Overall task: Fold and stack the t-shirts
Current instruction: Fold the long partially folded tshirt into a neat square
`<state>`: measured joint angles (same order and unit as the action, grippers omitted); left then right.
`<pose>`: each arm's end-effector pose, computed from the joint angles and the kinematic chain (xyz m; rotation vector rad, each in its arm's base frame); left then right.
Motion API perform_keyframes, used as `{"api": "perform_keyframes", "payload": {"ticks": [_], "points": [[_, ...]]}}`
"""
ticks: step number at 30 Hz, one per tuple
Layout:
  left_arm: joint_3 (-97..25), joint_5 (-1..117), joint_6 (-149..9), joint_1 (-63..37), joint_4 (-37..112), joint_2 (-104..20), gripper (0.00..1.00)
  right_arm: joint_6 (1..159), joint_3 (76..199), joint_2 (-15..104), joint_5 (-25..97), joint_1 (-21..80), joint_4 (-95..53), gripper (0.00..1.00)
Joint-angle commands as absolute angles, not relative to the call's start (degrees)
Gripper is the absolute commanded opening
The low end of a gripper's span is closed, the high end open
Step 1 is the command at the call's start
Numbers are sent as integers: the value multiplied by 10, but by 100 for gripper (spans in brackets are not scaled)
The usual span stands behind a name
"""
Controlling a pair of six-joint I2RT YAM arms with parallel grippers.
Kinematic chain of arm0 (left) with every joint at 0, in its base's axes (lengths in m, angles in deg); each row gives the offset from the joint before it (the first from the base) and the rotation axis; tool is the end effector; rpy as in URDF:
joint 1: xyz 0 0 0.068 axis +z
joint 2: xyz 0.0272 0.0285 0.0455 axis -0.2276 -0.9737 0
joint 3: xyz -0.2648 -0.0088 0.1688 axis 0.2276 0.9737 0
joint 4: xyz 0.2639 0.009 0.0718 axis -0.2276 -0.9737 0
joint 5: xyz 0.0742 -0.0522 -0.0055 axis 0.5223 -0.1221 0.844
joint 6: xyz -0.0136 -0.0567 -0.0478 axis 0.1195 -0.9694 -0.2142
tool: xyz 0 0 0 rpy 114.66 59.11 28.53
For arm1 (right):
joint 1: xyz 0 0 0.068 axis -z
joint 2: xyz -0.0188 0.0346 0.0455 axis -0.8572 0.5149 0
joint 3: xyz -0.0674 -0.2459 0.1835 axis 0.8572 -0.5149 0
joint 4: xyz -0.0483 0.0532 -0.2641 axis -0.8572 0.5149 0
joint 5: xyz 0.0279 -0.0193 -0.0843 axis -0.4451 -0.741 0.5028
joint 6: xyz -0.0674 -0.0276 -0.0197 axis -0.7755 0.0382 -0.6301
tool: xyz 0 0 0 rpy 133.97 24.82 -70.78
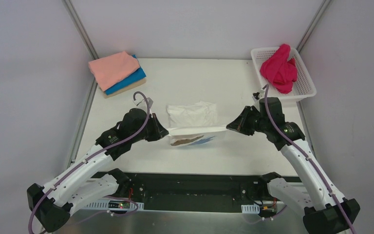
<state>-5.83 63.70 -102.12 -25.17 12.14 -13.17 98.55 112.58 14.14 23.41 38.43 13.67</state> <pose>0.1496 -0.1222 0.3110 -0.0641 2.1853 -0.9051 0.1740 0.0884 0.3331 -0.1068 2.2678 0.8191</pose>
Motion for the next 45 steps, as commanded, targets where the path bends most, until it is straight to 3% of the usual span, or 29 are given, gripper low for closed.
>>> {"api": "perform_keyframes", "payload": {"ticks": [1,7,45], "points": [[-99,722,-990,-252,129,-153,0,987,1162,163,301,386,74,0],[-136,766,-980,-248,150,-213,0,987,1185,206,328,386,45,0],[-301,696,-924,-121,193,-490,0,965,1298,467,339,440,-62,0]]}}
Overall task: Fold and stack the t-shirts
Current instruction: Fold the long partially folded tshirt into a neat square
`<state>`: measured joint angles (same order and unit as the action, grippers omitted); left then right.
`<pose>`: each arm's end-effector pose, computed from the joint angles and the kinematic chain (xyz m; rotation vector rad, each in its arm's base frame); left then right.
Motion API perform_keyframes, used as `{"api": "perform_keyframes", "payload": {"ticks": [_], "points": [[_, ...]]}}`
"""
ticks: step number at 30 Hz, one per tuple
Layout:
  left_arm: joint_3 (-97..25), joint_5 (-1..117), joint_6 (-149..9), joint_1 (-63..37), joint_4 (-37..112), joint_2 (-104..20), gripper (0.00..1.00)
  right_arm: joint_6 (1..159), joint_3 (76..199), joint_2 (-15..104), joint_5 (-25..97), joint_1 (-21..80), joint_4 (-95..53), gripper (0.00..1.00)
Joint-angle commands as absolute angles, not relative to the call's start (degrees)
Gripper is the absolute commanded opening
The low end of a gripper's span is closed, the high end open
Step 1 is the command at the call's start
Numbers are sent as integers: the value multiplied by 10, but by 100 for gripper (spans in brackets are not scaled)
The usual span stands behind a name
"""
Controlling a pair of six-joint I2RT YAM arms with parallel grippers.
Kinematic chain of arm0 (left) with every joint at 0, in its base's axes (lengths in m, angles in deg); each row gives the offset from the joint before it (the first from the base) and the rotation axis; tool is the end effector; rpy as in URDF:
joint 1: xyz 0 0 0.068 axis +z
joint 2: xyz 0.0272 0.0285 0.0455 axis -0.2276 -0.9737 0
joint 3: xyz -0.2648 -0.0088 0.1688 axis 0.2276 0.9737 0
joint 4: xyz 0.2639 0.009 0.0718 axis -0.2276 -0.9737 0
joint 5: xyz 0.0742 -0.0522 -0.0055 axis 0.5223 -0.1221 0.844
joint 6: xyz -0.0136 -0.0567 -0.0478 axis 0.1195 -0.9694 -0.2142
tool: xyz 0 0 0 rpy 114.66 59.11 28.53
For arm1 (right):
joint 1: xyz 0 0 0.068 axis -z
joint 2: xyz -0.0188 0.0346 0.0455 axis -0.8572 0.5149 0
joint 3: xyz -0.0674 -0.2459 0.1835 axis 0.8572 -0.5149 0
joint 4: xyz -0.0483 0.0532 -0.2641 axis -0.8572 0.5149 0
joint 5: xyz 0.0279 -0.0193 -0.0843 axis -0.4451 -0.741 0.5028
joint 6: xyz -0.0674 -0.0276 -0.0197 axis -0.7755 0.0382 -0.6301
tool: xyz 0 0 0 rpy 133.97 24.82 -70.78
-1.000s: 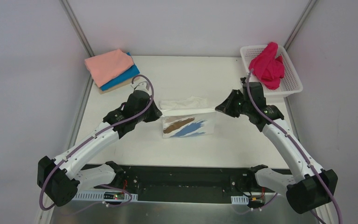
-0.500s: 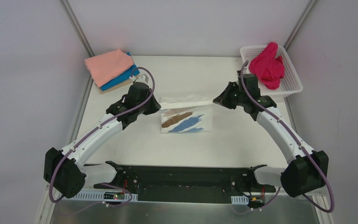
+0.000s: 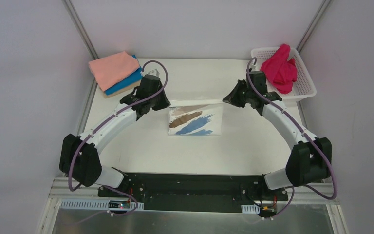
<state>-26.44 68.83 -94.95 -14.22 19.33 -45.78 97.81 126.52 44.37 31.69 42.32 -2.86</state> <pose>0.3056 -0.1554 0.3241 -0.1937 2.1894 -0.5972 0.3303 0.1123 0.3223 0.0403 2.2402 0.6211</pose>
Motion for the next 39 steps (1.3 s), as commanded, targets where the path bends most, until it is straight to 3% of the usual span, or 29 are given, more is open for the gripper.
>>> {"api": "perform_keyframes", "payload": {"ticks": [1,26,28,30,31,34,35,39], "points": [[-309,689,-922,-118,193,-503,0,965,1299,475,337,440,-70,0],[-429,640,-934,-50,205,-720,0,987,1384,709,288,466,-199,0],[-445,650,-936,-46,214,-742,13,984,1401,735,281,469,-229,0],[-478,654,-931,-37,215,-767,24,978,1443,765,263,474,-229,14],[-500,644,-933,-31,215,-776,33,979,1469,780,253,476,-221,34],[-520,618,-940,-20,214,-764,84,969,1535,798,241,479,-146,72],[-516,604,-940,-21,215,-749,96,967,1534,783,241,478,-133,96],[-478,546,-921,-35,220,-698,99,969,1439,694,263,475,-140,99]]}}
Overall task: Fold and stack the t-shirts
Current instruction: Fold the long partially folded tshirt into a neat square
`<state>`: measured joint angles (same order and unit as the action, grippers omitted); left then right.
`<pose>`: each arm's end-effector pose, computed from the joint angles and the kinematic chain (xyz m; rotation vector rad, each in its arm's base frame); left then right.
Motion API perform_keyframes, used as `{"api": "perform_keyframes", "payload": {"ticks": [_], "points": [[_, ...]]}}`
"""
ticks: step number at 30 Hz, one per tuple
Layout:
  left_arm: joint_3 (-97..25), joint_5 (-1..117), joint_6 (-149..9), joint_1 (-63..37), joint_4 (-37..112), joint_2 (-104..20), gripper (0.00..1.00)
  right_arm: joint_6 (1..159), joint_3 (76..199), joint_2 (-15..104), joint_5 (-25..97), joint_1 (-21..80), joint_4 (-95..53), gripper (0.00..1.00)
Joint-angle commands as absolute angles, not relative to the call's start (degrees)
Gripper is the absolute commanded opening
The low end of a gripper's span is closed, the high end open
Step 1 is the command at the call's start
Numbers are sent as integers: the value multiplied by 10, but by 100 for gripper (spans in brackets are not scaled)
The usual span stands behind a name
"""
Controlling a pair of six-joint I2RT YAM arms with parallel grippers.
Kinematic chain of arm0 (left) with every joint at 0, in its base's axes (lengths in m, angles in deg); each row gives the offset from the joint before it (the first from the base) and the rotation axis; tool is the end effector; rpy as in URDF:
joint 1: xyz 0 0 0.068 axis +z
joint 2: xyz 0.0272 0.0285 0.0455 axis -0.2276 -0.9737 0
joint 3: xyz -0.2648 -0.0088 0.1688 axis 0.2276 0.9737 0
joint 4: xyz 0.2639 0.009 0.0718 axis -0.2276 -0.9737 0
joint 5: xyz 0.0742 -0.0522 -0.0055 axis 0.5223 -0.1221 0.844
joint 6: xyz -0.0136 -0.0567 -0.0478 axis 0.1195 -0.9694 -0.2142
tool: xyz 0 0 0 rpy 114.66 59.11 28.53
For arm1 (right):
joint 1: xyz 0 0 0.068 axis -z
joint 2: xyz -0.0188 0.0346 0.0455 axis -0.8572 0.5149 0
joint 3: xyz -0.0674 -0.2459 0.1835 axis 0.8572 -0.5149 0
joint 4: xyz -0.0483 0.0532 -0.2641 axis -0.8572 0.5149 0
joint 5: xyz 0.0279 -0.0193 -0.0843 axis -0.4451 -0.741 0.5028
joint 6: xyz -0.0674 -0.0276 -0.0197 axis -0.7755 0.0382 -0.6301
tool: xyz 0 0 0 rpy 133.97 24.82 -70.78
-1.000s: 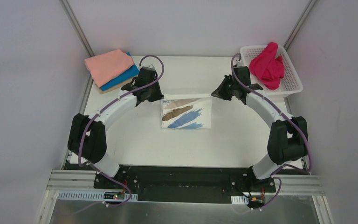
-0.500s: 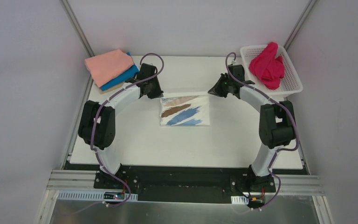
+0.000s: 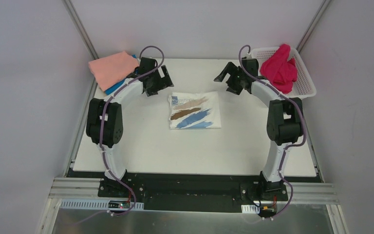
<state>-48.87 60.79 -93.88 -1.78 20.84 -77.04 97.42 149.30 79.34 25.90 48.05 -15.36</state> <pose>0.4730 -0.1327 0.2558 -0.3543 2.2990 -0.5656 0.5075 0.1176 0.2406 0.0837 2.2271 0.6735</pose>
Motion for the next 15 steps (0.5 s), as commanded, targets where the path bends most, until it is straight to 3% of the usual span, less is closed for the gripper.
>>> {"api": "perform_keyframes", "payload": {"ticks": [1,6,15], "points": [[-467,523,-915,-41,223,-691,99,976,1410,672,257,475,-156,99],[-447,423,-915,-57,257,-710,99,1044,1323,636,139,467,-248,100],[-550,392,-885,-52,264,-831,99,1104,1388,749,111,459,-312,99]]}}
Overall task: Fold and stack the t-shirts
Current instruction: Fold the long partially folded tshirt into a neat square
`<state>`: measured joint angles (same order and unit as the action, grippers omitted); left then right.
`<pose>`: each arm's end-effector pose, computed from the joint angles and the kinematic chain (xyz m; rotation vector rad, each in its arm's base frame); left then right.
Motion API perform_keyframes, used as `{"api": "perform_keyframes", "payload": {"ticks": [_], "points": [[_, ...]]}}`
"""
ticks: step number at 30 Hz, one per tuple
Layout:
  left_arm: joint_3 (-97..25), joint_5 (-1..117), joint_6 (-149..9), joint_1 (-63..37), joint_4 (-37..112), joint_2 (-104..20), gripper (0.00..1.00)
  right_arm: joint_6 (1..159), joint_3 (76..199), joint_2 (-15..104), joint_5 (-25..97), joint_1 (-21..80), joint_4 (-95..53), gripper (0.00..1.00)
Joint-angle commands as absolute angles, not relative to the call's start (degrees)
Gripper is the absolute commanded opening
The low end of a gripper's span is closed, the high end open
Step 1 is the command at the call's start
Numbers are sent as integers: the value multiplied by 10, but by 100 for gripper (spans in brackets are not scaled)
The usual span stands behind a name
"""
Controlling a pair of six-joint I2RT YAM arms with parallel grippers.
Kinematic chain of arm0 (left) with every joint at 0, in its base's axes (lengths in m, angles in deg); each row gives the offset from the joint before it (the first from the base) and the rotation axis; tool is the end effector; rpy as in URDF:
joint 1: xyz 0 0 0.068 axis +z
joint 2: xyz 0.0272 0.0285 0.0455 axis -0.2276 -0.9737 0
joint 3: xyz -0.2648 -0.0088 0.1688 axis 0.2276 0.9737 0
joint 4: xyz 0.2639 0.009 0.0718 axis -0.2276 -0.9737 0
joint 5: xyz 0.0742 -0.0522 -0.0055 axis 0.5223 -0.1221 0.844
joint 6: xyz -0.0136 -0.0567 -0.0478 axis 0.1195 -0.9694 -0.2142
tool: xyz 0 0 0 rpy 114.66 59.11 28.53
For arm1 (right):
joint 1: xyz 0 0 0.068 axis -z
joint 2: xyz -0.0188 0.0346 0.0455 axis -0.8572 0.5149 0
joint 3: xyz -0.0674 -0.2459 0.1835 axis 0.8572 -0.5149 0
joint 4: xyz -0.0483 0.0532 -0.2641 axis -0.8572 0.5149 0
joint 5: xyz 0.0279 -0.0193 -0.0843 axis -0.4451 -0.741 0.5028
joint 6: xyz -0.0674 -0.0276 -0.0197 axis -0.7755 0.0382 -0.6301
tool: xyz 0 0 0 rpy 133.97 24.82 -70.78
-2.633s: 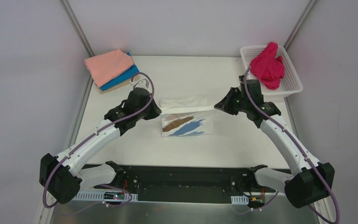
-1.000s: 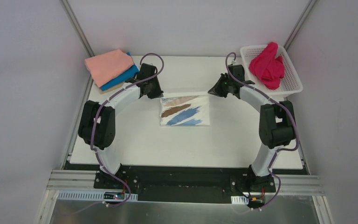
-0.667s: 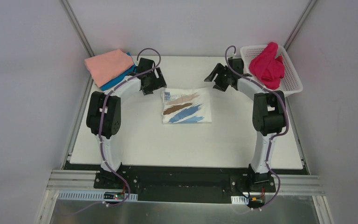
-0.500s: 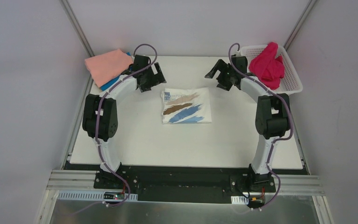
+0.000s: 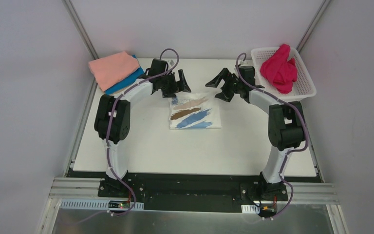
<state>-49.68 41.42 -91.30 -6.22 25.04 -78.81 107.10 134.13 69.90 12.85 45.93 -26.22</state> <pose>0.4620 -0.1911 0.2575 -0.0080 2.3170 -0.9675 0.4473 0.1370 0.2470 0.0582 2.1842 1.0370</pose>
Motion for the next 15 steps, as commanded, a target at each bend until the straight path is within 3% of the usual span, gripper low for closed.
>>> {"api": "perform_keyframes", "payload": {"ticks": [1,15], "points": [[-562,391,-885,-49,261,-846,99,1105,1407,764,115,458,-310,99],[-574,398,-906,2,254,-962,99,1115,1479,927,178,467,-293,99]]}}
